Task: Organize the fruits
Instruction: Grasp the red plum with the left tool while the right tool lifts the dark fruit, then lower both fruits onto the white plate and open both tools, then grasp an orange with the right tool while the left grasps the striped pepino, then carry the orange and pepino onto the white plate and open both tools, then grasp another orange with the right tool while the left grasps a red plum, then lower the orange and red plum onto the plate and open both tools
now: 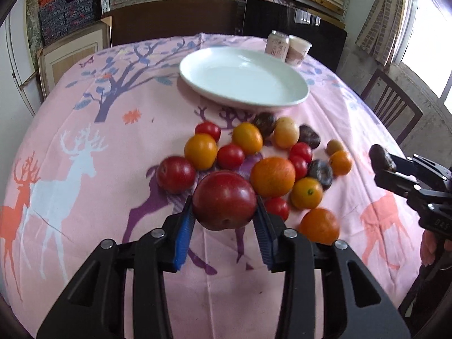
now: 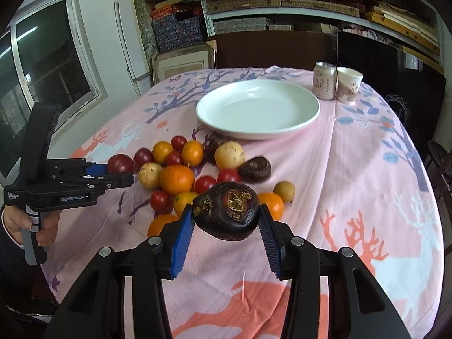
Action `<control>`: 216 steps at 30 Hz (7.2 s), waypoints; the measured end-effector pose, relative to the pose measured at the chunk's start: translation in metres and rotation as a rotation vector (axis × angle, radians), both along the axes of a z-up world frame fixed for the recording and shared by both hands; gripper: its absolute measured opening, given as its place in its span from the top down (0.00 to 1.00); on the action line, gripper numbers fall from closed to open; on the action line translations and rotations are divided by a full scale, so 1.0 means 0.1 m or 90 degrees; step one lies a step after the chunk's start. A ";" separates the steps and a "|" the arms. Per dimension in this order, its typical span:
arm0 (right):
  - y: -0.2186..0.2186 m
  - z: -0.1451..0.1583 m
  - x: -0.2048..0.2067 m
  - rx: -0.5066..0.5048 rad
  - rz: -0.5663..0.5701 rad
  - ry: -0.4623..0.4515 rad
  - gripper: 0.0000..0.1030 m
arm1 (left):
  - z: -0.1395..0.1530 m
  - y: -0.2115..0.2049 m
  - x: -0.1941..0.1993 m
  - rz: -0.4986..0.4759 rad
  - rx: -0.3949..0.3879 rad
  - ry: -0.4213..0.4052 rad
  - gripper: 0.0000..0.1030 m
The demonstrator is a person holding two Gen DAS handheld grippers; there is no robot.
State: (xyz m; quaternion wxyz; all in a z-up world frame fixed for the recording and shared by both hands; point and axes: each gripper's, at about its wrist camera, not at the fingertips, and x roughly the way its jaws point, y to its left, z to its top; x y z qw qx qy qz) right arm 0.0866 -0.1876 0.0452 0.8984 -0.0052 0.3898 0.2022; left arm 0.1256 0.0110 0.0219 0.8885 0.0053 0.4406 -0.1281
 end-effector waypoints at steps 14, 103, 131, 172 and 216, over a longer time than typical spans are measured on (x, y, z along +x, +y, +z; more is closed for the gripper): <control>0.26 -0.19 1.55 -0.035 -0.073 -0.002 0.54 | -0.06 -0.65 1.74 0.056 0.016 0.034 0.61; 0.25 -0.40 1.68 0.042 -0.134 0.013 0.55 | -0.14 -0.48 1.90 0.103 0.009 -0.028 0.62; -0.30 -0.24 0.22 0.007 -0.128 -0.042 0.19 | -0.13 0.43 0.36 0.115 0.024 -0.055 0.12; -0.09 -0.51 0.30 0.007 -0.108 0.037 0.64 | -0.49 0.25 0.42 0.051 0.044 -0.002 0.63; 0.00 -0.23 1.47 0.043 -0.111 -0.001 0.50 | 0.06 -0.44 1.45 0.093 0.008 -0.091 0.26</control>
